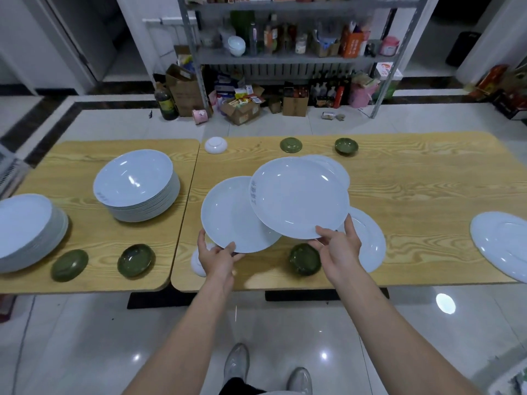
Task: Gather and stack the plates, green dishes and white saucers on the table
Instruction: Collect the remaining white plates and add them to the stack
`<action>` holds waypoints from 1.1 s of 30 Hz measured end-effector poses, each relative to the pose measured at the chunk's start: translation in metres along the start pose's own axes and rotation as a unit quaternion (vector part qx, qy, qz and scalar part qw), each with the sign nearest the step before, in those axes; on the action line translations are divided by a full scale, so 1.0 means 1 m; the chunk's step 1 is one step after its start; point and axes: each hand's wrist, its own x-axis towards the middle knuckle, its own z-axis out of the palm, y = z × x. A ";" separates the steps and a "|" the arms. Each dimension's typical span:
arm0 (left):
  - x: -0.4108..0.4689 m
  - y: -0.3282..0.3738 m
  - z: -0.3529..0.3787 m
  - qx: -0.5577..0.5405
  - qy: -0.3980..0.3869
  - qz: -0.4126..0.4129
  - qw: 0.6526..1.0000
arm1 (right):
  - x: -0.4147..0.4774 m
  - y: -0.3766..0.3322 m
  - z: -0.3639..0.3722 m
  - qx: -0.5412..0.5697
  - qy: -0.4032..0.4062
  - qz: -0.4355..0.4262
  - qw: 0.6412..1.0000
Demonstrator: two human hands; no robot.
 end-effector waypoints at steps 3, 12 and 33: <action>-0.005 0.017 -0.003 -0.003 0.010 0.023 1.000 | -0.003 -0.001 0.011 0.002 -0.015 0.003 1.000; -0.016 0.055 -0.020 -0.084 0.019 0.067 0.994 | -0.015 0.000 0.045 -0.007 -0.081 0.018 0.997; 0.148 0.175 -0.103 -0.103 0.002 0.073 0.992 | 0.008 0.107 0.231 0.000 -0.081 -0.008 0.997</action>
